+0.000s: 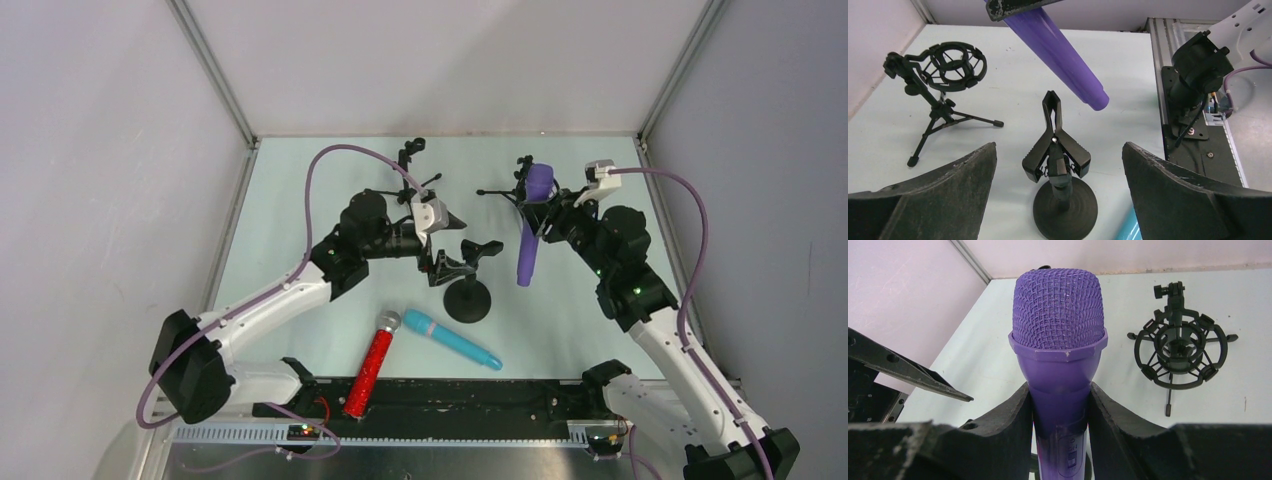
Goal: Attach the microphones to the stand
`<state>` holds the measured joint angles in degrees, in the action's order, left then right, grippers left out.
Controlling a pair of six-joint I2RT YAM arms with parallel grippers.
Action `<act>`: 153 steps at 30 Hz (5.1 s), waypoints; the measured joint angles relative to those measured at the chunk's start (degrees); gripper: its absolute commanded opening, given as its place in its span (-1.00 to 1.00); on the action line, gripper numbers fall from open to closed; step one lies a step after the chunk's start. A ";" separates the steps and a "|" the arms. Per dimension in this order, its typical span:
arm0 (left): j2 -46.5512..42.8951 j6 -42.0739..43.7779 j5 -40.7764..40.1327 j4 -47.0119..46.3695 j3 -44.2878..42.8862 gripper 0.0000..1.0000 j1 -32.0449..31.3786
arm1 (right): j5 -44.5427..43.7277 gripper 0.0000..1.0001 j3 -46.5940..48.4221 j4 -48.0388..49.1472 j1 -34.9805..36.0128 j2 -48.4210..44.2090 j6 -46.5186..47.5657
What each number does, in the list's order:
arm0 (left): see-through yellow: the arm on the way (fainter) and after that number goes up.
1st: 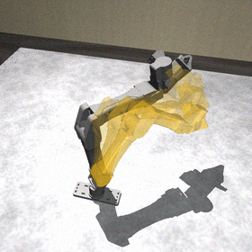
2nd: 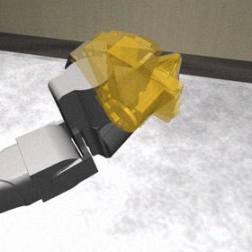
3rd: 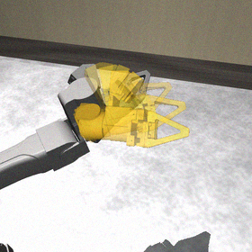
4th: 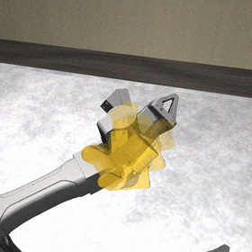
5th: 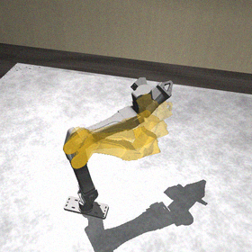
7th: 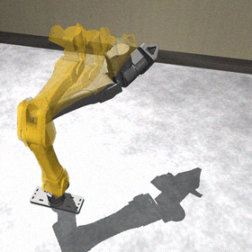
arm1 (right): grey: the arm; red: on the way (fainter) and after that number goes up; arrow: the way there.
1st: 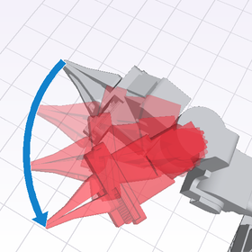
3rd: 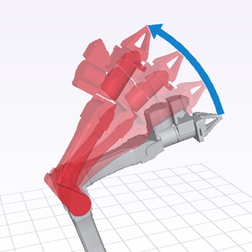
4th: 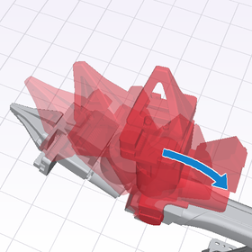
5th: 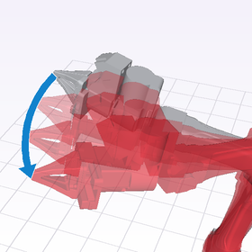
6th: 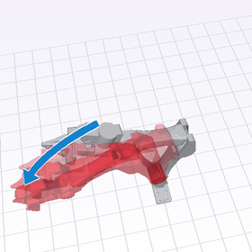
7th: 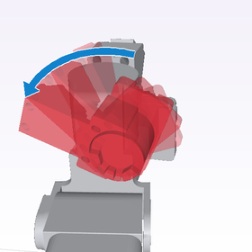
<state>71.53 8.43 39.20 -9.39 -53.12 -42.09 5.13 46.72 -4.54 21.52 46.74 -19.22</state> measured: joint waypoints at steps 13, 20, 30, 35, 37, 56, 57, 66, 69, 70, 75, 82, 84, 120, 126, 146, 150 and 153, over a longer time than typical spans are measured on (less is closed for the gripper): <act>1.64 0.17 -0.07 -5.64 0.33 0.97 -0.15 | 6.82 -1.00 -0.35 9.01 0.00 2.60 7.15; 1.53 0.04 -1.81 -8.96 2.69 0.97 -0.17 | 10.10 -1.00 -7.87 21.57 0.00 0.92 8.92; 0.31 -2.49 -2.82 -16.33 6.19 0.97 -0.28 | 10.80 -1.00 -14.58 31.67 0.00 -4.42 10.49; 0.04 -2.93 -1.86 -18.95 7.78 0.94 -0.28 | 10.93 -1.00 -16.70 36.74 0.00 -6.69 10.49; 0.04 -2.99 -1.29 -19.85 8.17 0.92 -0.28 | 11.30 -1.00 -17.64 38.42 0.00 -7.28 10.45; 2.27 -2.36 0.26 -21.57 8.41 0.80 -0.33 | 13.44 -1.00 -20.90 46.80 0.00 -8.76 10.38; 2.43 -2.34 0.26 -21.57 8.41 0.80 -0.33 | 13.44 -1.00 -20.90 46.82 0.00 -8.74 10.43; 3.50 -2.32 0.26 -21.79 8.41 0.76 -0.33 | 13.84 -1.00 -20.90 47.06 0.00 -8.13 10.47; 4.00 -2.29 0.24 -21.81 8.48 0.74 -0.39 | 13.84 -1.00 -20.90 47.60 0.07 -7.69 10.45; 4.22 -2.29 0.24 -21.81 8.48 0.73 -0.44 | 13.84 -1.00 -20.90 47.78 0.13 -7.52 10.45; 4.92 -2.29 0.22 -21.84 8.79 0.63 -0.55 | 13.86 -1.00 -20.90 48.22 0.50 -6.80 10.45; 5.38 -1.38 0.26 -21.81 9.01 0.32 -0.55 | 13.88 -1.00 -20.90 49.29 1.25 -6.34 10.38; 5.38 -0.72 0.37 -21.81 9.07 -0.11 -0.55 | 13.88 -1.00 -20.90 49.44 1.40 -6.29 10.38; 6.49 0.59 4.50 -23.89 9.18 -1.00 -0.76 | 13.94 -1.00 -22.77 52.17 6.97 -1.90 12.28; 6.60 0.59 4.50 -23.98 9.18 -1.00 -0.76 | 12.61 -1.00 -23.47 53.22 8.92 -1.40 13.68; 6.75 0.70 3.72 -23.96 9.07 0.46 -0.72 | 10.23 -1.00 -23.89 54.73 10.40 -0.57 15.02; 6.78 1.09 2.97 -23.17 9.07 0.98 -0.61 | 10.14 -1.00 -23.91 54.93 10.56 -0.31 15.06; 6.78 1.16 2.93 -22.75 9.07 0.99 -0.66 | 10.10 -1.00 -23.91 55.08 10.64 -0.07 15.02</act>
<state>78.30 9.58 42.13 -32.14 -44.05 -42.74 15.22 22.81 50.54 32.16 46.68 -4.21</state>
